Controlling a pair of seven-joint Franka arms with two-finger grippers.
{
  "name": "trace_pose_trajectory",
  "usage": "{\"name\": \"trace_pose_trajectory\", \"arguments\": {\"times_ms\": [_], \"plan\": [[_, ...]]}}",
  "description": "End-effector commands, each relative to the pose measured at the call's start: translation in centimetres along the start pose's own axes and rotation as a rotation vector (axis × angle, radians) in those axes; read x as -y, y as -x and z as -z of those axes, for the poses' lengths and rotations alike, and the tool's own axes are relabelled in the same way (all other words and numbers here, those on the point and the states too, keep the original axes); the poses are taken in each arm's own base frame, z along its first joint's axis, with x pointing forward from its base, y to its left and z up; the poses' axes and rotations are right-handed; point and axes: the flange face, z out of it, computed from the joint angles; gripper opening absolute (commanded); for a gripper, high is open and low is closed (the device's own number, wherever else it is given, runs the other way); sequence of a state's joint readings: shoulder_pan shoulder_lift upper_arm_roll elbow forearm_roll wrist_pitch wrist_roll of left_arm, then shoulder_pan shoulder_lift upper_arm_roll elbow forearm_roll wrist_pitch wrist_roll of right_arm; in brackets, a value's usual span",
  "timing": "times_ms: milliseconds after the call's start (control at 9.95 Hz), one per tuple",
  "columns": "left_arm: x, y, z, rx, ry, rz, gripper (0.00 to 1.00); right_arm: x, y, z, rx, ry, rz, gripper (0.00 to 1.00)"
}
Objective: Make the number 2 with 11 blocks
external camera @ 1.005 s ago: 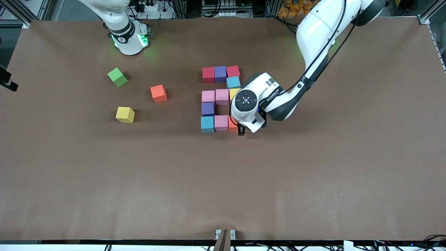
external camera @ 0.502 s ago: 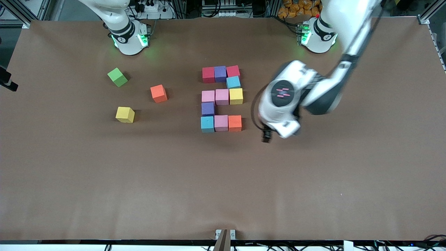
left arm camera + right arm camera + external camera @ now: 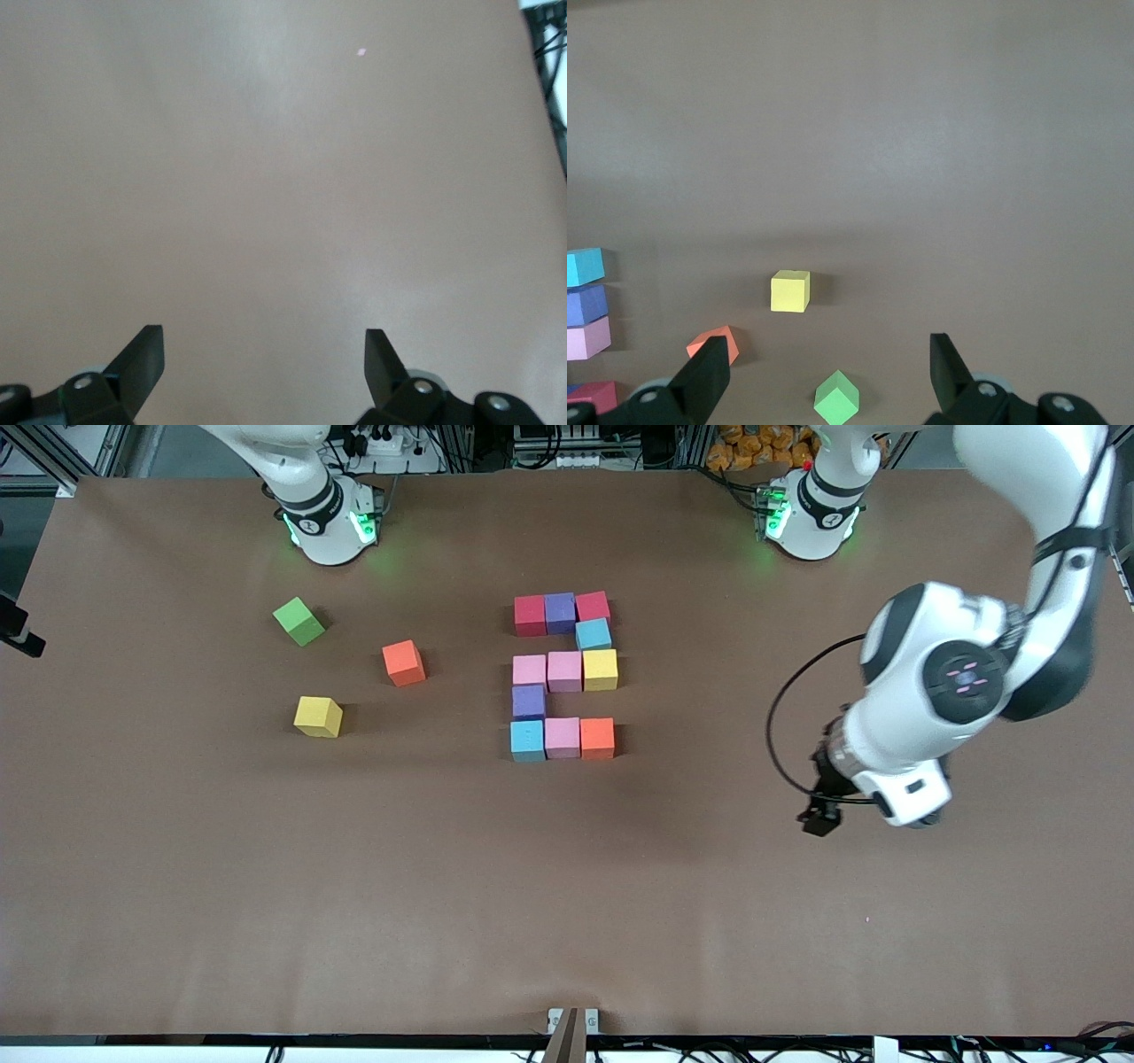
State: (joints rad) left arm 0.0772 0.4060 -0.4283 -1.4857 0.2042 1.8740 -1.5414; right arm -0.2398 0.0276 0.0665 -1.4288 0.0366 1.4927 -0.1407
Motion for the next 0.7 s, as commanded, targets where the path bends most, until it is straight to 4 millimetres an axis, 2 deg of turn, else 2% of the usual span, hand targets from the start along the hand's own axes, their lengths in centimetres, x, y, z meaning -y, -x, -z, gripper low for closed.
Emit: {"name": "trace_pose_trajectory", "arguments": {"times_ms": [0, 100, 301, 402, 603], "plan": [[2.3, -1.5, 3.9, -0.029, -0.019, -0.186, 1.0, 0.0, 0.1, 0.4, -0.007, -0.002, -0.001, 1.0], [4.1, -3.3, 5.6, -0.03, -0.068, -0.299, 1.0, 0.1, 0.1, 0.4, -0.007, -0.002, 0.001, 1.0], [7.6, -5.5, 8.2, -0.005, -0.138, -0.51, 1.0, 0.0, 0.1, 0.4, -0.007, -0.002, -0.001, 1.0], [8.8, -4.8, 8.6, 0.009, -0.182, -0.627, 1.0, 0.0, 0.1, 0.4, -0.007, -0.002, -0.001, 1.0], [12.5, -4.5, 12.0, 0.01, -0.172, -0.831, 1.0, 0.0, 0.1, 0.4, -0.007, -0.002, -0.001, 1.0]]}}
